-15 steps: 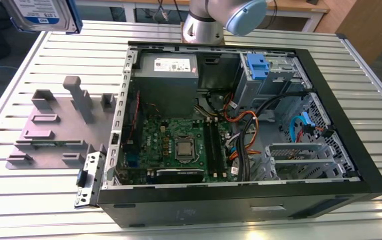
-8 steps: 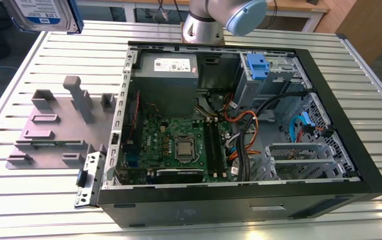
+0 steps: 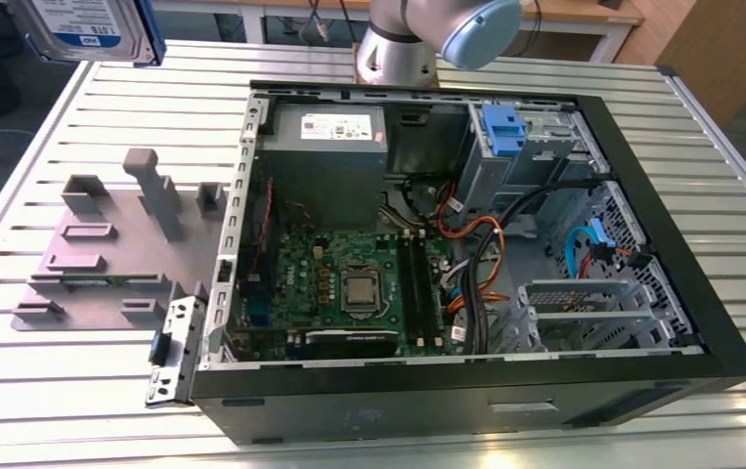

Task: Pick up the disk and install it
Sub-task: 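Pick up the disk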

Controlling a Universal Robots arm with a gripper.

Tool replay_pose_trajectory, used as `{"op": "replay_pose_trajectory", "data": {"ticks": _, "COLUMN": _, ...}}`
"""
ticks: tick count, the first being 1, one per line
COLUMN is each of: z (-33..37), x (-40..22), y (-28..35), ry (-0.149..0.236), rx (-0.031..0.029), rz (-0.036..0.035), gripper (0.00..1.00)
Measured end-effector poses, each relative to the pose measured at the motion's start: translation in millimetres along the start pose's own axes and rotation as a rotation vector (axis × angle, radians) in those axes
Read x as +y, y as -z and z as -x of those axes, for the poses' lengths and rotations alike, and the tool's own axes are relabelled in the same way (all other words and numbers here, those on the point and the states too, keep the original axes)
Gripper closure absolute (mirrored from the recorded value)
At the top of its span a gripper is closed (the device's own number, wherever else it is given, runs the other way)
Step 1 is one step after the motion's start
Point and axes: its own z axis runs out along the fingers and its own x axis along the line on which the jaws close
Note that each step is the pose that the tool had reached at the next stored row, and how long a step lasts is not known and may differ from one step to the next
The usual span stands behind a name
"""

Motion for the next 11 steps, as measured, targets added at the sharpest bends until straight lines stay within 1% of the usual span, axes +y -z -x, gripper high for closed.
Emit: {"op": "replay_pose_trajectory", "data": {"ticks": 11, "z": 0.0, "x": -3.2, "y": 0.2, "ry": 0.0, "rx": 0.0, "rz": 0.0001, "gripper": 0.63}}
